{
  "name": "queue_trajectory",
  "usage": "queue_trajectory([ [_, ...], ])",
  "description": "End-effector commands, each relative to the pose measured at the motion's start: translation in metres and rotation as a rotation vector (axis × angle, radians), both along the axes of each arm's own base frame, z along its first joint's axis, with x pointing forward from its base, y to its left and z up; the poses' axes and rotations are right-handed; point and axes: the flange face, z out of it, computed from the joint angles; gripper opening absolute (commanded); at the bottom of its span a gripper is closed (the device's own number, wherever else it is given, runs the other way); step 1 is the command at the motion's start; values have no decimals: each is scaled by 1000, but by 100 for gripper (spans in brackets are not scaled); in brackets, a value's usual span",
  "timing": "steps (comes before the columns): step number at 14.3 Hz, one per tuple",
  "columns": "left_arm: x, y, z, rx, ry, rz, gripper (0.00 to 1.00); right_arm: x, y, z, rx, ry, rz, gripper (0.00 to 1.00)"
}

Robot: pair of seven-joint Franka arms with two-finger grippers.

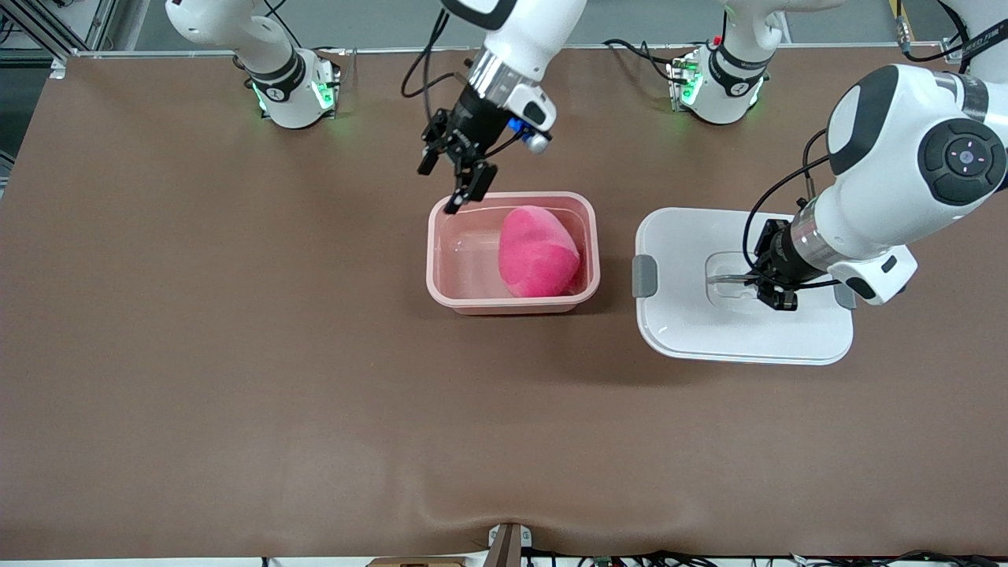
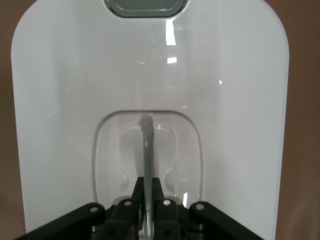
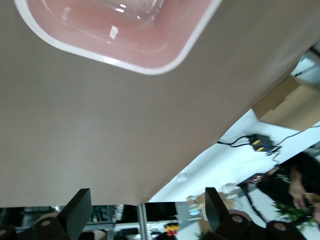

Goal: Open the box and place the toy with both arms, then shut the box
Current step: 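Withdraw the right gripper while the left gripper carries the lid back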

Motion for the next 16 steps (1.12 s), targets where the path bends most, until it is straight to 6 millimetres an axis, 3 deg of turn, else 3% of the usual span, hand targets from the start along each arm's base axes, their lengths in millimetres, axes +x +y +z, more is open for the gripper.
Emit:
queue_trajectory([
  [1,-10,1,8,-7,-3,-16,0,63,-65,12,135,73,-178,100],
  [3,-10,0,8,-8,-3,-17,0,105,-115,21,272,95,-281,100],
  [8,-12,-3,5,-11,5,-19,0,172,-249,40,492,123,-553,100],
  [10,-13,-8,4,-12,7,-14,0,182,-297,56,540,83,-664,100],
  [13,-20,-33,1,-19,18,-19,0,173,-348,82,585,0,-848,100],
  [16,-24,-49,0,-23,22,-8,0,172,-413,100,633,-59,-1001,100],
])
